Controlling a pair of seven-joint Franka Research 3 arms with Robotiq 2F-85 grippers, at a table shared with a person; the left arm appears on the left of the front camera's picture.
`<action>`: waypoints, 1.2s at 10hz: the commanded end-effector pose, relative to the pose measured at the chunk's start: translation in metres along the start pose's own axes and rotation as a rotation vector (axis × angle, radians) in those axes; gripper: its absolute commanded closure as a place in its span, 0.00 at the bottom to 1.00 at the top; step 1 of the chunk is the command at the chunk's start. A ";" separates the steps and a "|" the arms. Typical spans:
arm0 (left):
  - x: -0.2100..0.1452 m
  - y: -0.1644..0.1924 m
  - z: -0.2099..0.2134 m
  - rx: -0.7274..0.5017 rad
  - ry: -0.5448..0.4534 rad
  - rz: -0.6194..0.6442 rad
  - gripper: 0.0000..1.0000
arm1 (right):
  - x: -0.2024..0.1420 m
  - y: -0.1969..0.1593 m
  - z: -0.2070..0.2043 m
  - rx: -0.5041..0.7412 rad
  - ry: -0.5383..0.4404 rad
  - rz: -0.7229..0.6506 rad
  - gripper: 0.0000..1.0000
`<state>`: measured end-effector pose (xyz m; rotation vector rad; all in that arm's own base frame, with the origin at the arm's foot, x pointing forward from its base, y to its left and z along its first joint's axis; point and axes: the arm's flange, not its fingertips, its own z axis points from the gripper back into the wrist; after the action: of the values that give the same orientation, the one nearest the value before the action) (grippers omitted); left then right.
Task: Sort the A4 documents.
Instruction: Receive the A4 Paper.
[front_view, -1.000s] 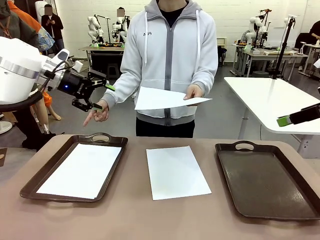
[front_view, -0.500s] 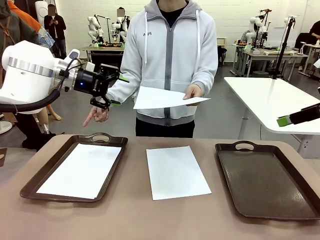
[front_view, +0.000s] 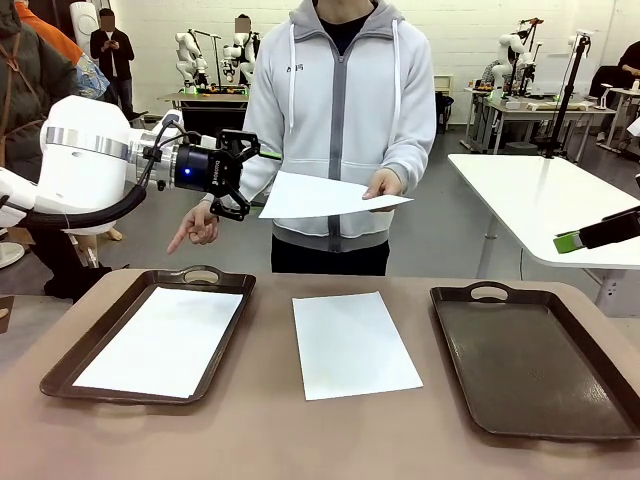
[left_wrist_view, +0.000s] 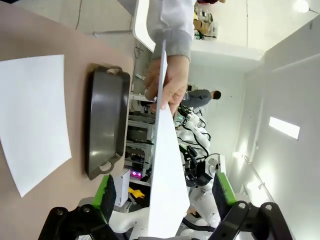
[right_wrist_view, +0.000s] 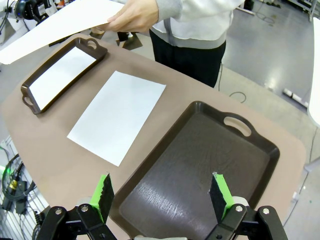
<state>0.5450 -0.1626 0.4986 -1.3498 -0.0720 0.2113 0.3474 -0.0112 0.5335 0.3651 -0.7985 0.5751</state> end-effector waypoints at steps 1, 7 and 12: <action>0.003 -0.002 -0.006 -0.043 0.006 -0.032 0.00 | 0.000 0.000 -0.002 0.009 -0.002 -0.002 0.00; 0.004 0.011 -0.028 -0.081 0.075 0.005 0.00 | 0.000 0.000 -0.002 0.009 -0.002 -0.002 0.00; 0.003 0.014 -0.029 -0.163 0.096 -0.028 0.24 | 0.000 0.000 -0.002 0.009 -0.002 -0.002 0.00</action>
<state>0.5496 -0.1868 0.4804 -1.4892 -0.0223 0.1442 0.3474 -0.0112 0.5335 0.3651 -0.7985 0.5751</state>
